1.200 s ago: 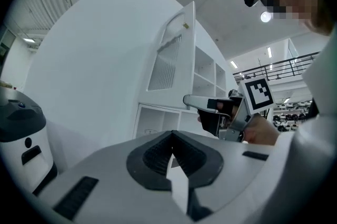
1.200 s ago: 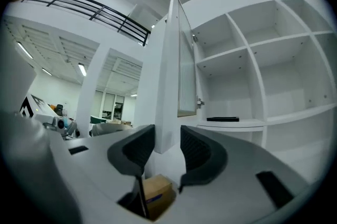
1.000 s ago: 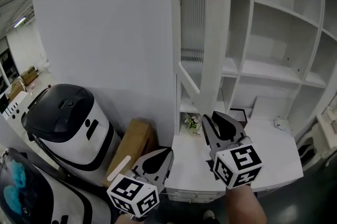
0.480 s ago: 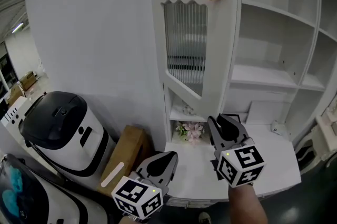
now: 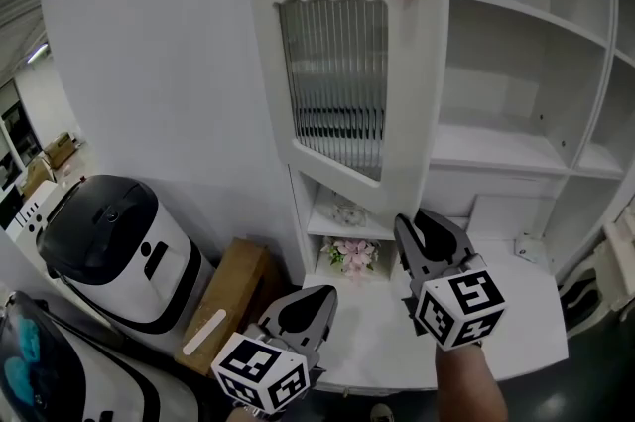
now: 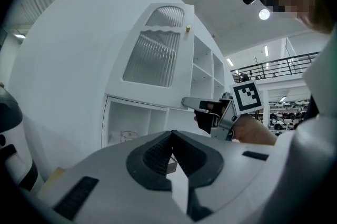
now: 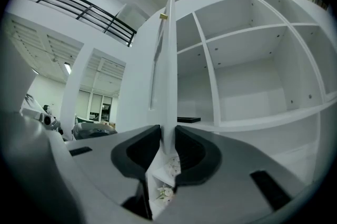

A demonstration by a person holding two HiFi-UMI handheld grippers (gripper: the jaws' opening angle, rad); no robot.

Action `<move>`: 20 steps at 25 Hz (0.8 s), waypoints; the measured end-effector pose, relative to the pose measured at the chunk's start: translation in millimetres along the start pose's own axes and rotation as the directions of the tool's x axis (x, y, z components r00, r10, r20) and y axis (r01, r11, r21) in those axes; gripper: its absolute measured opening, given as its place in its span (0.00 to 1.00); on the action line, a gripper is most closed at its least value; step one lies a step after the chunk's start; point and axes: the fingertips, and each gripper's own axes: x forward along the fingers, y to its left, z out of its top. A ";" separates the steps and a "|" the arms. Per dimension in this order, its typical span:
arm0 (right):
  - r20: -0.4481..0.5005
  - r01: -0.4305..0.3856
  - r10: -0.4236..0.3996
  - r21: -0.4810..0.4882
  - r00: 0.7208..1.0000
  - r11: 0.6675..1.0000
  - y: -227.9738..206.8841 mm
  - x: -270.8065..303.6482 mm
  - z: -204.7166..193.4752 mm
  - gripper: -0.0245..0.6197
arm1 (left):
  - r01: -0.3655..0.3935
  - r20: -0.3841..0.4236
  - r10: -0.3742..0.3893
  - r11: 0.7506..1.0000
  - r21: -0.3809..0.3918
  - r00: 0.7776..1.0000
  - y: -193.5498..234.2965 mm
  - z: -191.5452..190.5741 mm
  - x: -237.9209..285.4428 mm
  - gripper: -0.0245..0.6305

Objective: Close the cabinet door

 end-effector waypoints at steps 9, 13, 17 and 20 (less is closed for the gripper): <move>0.013 -0.065 0.065 -0.001 0.998 0.998 -34.7 21.0 -2.1 0.18 | -0.044 -0.013 0.044 0.999 0.008 0.999 1.6 0.6 42.2 0.04; 0.009 -0.056 0.056 -0.024 0.998 0.998 -52.4 31.9 -3.4 0.20 | -0.061 -0.011 0.061 0.998 0.011 0.998 1.5 1.9 59.6 0.04; 0.005 -0.023 0.024 -0.067 1.000 0.997 -71.9 40.5 -3.4 0.29 | -0.082 -0.011 0.082 0.997 0.010 0.997 2.9 2.0 72.3 0.04; 0.007 -0.027 0.028 -0.079 1.000 0.997 -80.3 48.0 -3.9 0.29 | -0.098 -0.013 0.098 0.995 0.010 0.995 4.5 1.8 81.9 0.04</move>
